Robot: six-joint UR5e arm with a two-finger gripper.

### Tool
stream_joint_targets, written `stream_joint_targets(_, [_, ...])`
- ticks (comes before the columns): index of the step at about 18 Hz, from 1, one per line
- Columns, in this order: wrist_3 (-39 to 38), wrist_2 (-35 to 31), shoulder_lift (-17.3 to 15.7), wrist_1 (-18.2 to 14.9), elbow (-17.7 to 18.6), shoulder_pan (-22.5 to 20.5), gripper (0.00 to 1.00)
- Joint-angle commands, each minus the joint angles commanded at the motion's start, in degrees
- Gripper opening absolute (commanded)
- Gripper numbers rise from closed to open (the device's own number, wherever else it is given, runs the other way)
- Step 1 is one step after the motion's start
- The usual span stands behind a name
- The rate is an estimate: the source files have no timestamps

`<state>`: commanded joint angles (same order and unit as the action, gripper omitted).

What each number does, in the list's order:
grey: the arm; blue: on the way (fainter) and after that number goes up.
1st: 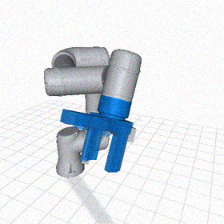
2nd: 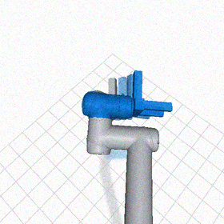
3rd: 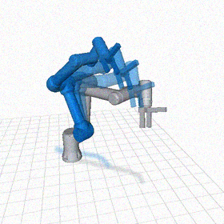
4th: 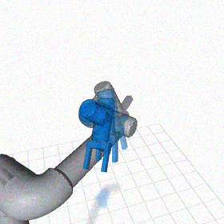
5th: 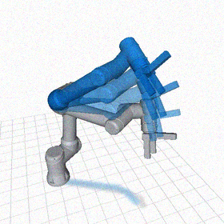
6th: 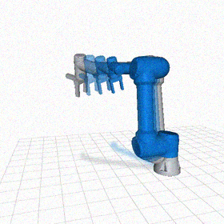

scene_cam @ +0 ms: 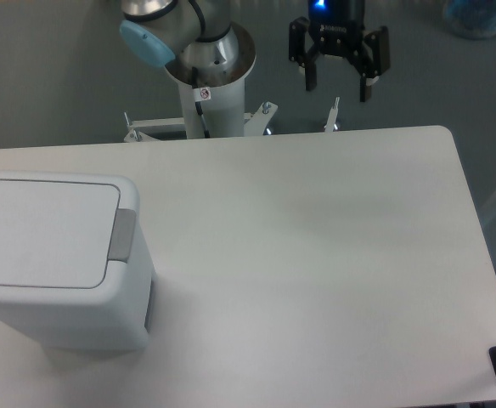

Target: Open the trash can

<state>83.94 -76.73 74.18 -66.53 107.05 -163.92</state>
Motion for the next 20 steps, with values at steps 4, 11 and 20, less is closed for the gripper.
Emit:
stream_joint_targets(4, [0.0, 0.17, 0.0, -0.09, 0.17, 0.26, 1.0])
stream_joint_targets(11, [-0.09, 0.53, -0.36, -0.09, 0.88, 2.02, 1.0])
stream_joint_targets(20, [-20.97, 6.32, 0.53, 0.26, -0.7, 3.87, 1.0])
